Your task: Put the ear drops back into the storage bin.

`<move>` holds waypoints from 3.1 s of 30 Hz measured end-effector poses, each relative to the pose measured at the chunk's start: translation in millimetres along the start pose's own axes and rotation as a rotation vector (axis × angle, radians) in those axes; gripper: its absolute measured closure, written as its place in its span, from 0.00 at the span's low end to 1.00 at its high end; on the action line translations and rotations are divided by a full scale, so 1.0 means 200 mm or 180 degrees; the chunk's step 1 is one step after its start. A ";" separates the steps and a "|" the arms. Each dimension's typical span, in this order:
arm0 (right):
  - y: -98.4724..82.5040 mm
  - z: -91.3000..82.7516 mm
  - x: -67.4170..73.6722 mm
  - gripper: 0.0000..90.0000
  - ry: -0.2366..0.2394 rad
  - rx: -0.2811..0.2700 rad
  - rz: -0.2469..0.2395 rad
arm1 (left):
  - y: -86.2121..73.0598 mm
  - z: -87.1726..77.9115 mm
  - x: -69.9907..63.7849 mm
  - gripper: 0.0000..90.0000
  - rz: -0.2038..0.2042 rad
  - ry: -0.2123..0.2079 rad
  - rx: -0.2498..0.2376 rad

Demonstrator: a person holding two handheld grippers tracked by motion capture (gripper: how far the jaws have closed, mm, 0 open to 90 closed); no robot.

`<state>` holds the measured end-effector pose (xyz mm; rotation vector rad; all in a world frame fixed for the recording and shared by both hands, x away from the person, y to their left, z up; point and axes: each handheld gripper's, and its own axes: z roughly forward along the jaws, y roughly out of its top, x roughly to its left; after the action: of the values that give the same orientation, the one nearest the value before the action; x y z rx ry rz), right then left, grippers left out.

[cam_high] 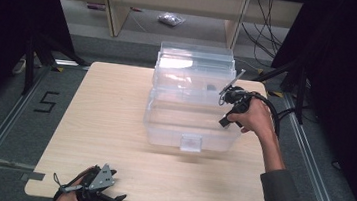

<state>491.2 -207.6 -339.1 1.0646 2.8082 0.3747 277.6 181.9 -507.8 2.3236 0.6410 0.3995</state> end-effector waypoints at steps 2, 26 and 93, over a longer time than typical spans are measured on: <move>0.01 0.01 -0.01 0.67 -0.0004 0.0015 -0.0006 | 0.00 0.00 0.00 0.19 -0.0001 -0.0002 -0.0007; 0.02 0.28 -0.11 0.67 0.0036 0.0360 0.0252 | 0.00 0.01 0.00 0.19 -0.0035 -0.0051 -0.0010; 0.00 0.39 -0.11 0.39 -0.0093 0.0343 0.0457 | 0.00 0.01 0.00 0.19 -0.0031 -0.0057 0.0001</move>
<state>522.6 -207.6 -414.8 1.2876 2.7621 0.2208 278.3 181.0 -509.5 2.3208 0.6438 0.3739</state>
